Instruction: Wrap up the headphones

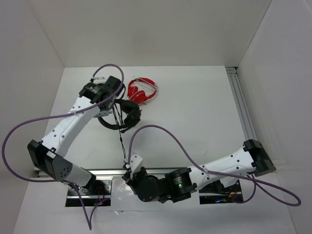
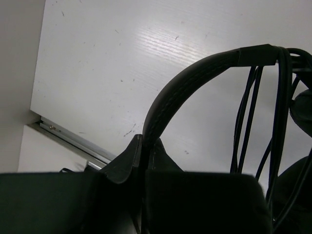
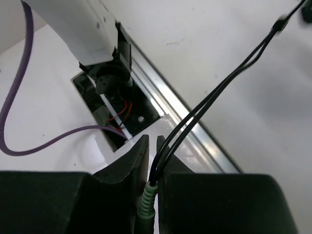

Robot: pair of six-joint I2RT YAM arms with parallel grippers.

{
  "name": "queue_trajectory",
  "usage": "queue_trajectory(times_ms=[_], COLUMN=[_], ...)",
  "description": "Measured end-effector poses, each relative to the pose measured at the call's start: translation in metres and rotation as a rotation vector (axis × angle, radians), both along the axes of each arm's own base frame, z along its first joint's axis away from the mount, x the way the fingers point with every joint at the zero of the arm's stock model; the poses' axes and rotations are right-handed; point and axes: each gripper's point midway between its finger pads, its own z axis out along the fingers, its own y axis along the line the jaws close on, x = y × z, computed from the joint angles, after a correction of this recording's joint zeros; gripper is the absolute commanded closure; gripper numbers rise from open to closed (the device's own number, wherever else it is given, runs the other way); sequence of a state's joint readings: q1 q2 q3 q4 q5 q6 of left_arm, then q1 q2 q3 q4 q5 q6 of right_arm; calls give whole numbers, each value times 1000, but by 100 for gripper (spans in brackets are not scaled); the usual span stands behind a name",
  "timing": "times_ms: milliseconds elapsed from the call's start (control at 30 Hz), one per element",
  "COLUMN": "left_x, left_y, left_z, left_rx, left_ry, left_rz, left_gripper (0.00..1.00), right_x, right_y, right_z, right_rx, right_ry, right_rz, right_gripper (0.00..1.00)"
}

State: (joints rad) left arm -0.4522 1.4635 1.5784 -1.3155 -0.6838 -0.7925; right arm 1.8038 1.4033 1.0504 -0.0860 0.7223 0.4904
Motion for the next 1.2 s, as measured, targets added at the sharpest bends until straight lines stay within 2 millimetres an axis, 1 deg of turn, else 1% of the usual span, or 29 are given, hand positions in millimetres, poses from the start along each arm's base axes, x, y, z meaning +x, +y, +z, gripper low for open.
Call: queue_trajectory(times_ms=[33, 67, 100, 167, 233, 267, 333, 400, 467, 533, 633, 700, 767, 800, 900, 933, 1000, 1067, 1133, 1167, 1200], left_x=[-4, -7, -11, -19, -28, -34, -45, -56, -64, -70, -83, -95, -109, -116, -131, -134, -132, -130, -133, -133, -133], left_y=[-4, -7, -12, -21, -31, -36, -42, -49, -60, -80, -112, -128, -139, -143, -146, -145, -144, -140, -134, -132, -130], left_z=[-5, -9, -15, -29, -47, -55, -67, -73, -70, -61, -50, -49, -50, -50, -42, -35, -18, -4, 5, 8, 11], left_rx=[18, 34, 56, 88, 101, 99, 79, 29, -24, -86, -167, -207, -234, -251, -289, -302, -328, -343, -348, -343, -339], left_ry=[15, 28, 35, 52, 51, 50, 47, 32, 3, -34, -71, -55, -25, -8, 8, -2, -55, -102, -117, -118, -120], left_rz=[-19, -34, -61, -125, -208, -246, -332, -430, -524, -633, -790, -875, -953, -984, -1035, -1039, -1019, -1006, -1002, -997, -992], left_gripper=[100, 100, 100, 100, 100, 100, 100, 100, 100, 100, 100, 100, 100, 100, 100, 100, 100, 100, 100, 100, 100], right_x=[2, 1, 6, 26, 56, 71, 98, 116, 121, 121, 121, 125, 133, 141, 176, 189, 202, 207, 208, 208, 208], right_y=[-3, 0, -3, -13, -30, -38, -55, -75, -91, -104, -115, -120, -124, -126, -142, -149, -153, -151, -143, -139, -136], right_z=[5, 20, 29, 48, 59, 61, 56, 47, 42, 42, 54, 57, 49, 43, 19, 10, 1, -3, -4, -3, -2], right_rx=[-43, -38, -66, -123, -193, -228, -310, -394, -438, -454, -433, -439, -472, -496, -580, -603, -606, -584, -548, -525, -502], right_ry=[-46, -64, -103, -173, -233, -258, -304, -343, -373, -393, -410, -425, -436, -436, -402, -377, -343, -321, -305, -299, -292], right_rz=[-9, -12, -26, -80, -167, -205, -264, -285, -271, -246, -229, -229, -228, -230, -264, -273, -272, -248, -214, -199, -183], right_gripper=[100, 100, 100, 100, 100, 100, 100, 100, 100, 100, 100, 100, 100, 100, 100, 100, 100, 100, 100, 97, 87])
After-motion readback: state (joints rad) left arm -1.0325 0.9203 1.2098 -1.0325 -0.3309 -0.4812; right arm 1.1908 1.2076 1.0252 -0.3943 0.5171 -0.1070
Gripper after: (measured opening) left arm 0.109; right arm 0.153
